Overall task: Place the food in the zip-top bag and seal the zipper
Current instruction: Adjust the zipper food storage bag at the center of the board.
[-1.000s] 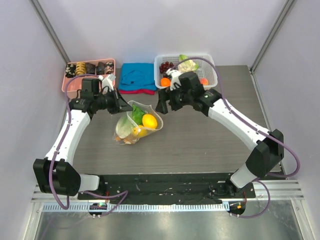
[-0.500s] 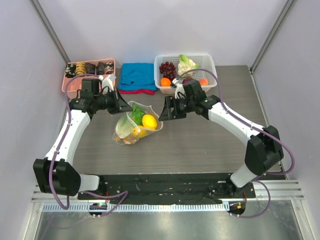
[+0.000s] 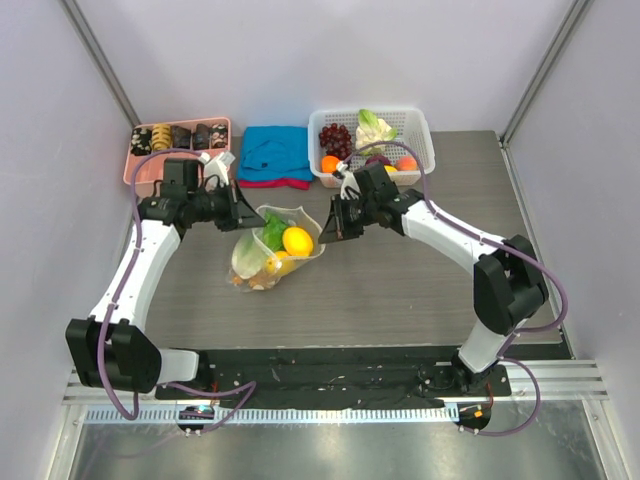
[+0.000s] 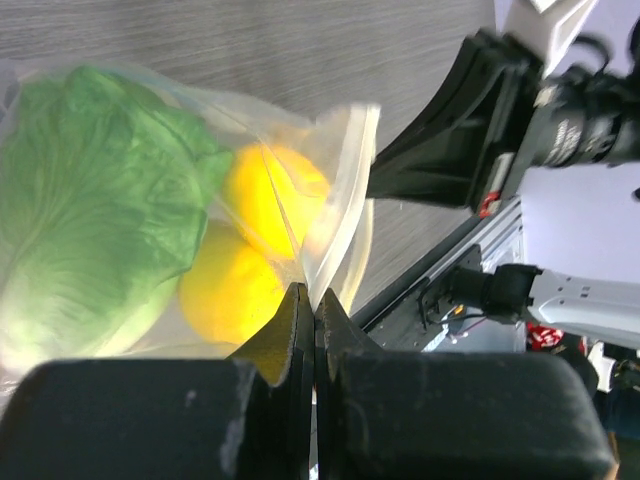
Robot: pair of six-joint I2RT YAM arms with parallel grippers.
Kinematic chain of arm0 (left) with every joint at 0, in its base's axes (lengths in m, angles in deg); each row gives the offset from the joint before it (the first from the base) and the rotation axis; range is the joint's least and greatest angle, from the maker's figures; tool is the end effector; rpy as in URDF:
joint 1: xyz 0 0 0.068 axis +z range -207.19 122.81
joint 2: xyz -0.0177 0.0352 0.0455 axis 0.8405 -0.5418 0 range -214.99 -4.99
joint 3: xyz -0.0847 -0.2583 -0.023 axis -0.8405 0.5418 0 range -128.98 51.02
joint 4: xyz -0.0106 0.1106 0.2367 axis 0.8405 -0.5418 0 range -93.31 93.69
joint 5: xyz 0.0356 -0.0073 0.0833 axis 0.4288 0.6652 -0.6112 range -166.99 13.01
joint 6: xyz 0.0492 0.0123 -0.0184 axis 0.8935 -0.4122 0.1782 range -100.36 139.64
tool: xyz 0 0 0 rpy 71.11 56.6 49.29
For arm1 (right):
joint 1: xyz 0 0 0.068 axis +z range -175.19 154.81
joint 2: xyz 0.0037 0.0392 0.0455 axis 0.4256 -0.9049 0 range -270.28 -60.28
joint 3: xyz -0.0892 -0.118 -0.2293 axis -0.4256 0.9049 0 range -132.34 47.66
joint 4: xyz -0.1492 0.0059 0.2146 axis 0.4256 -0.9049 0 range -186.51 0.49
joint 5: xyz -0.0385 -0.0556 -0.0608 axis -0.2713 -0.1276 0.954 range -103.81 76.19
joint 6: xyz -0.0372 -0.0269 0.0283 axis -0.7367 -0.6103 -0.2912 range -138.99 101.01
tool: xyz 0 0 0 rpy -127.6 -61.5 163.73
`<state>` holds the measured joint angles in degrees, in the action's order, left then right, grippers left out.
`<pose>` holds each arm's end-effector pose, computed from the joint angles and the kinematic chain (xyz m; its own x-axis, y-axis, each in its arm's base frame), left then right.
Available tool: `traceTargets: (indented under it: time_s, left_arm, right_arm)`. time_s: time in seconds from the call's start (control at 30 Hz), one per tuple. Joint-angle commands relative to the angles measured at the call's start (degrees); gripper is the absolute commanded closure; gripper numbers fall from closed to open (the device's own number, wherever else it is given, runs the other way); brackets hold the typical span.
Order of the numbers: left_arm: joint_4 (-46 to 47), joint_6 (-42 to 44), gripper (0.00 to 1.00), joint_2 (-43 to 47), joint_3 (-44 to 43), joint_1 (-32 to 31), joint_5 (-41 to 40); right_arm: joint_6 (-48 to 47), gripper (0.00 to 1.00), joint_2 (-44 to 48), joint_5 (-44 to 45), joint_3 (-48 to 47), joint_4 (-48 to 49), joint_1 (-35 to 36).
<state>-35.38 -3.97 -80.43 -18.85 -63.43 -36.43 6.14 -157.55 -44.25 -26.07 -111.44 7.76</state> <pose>0.2710 -0.0527 0.3339 -0.8573 -0.2124 -0.4690 0.2173 0.6766 -0.7036 0.3052 0.2193 0.2578 -0.8673 -0.1259 -0.4815 -0.4404 0.6448 0.6247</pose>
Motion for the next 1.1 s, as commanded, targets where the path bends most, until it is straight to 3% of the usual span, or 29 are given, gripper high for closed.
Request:
traceTargets:
  time_s: [0.0, 0.23, 0.4, 0.53, 0.6, 0.67, 0.73, 0.77, 0.8, 0.93, 1.07]
  left_arm:
    - [-5.7, 7.3, 1.00, 4.0, -3.9, -0.7, 3.1]
    - [-10.9, 10.2, 0.99, 11.0, -3.8, -10.9, -1.2]
    - [-8.9, 7.1, 0.96, 12.2, 0.6, -17.1, -2.1]
    - [-8.4, 9.6, 0.77, 11.5, 3.2, -17.2, -4.8]
    - [-10.6, 12.9, 0.62, 11.1, 1.5, -17.2, -5.0]
    - [-13.4, 17.6, 0.47, 11.5, -0.5, -17.1, -5.1]
    - [-13.7, 21.3, 0.41, 14.7, -1.1, -17.1, -5.6]
    - [-13.8, 26.5, 0.28, 16.4, -1.0, -17.1, -5.7]
    - [-13.7, 29.0, 0.24, 19.5, -0.7, -17.1, -5.4]
    - [-17.9, 48.8, 0.16, 26.0, 0.7, -17.1, 0.7]
    - [-27.2, 72.1, 0.19, 27.0, 2.7, -18.1, 2.1]
  right_arm:
    - [-1.2, 0.99, 5.4, -2.6, -9.0, -0.6, 0.1]
    - [-15.2, 0.99, 5.5, -10.0, -19.9, -12.9, 1.1]
    - [-24.8, 0.99, -2.1, -12.1, -29.3, -23.2, 3.0]
    - [-30.2, 0.99, -5.4, -13.2, -31.3, -23.8, 4.4]
    - [-32.2, 0.99, -6.3, -13.9, -30.9, -23.6, 5.1]
    - [-34.3, 0.99, -6.9, -14.5, -30.6, -23.4, 5.9]
    - [-35.3, 0.99, -7.8, -14.8, -30.5, -23.5, 6.2]
    - [-36.4, 0.99, -7.9, -14.9, -30.5, -23.5, 6.3]
    - [-36.7, 0.99, -8.3, -15.0, -30.7, -23.6, 6.4]
    - [-38.7, 0.99, -9.7, -14.7, -32.8, -24.6, 6.3]
    - [-39.4, 0.99, -10.0, -15.1, -33.5, -24.8, 6.4]
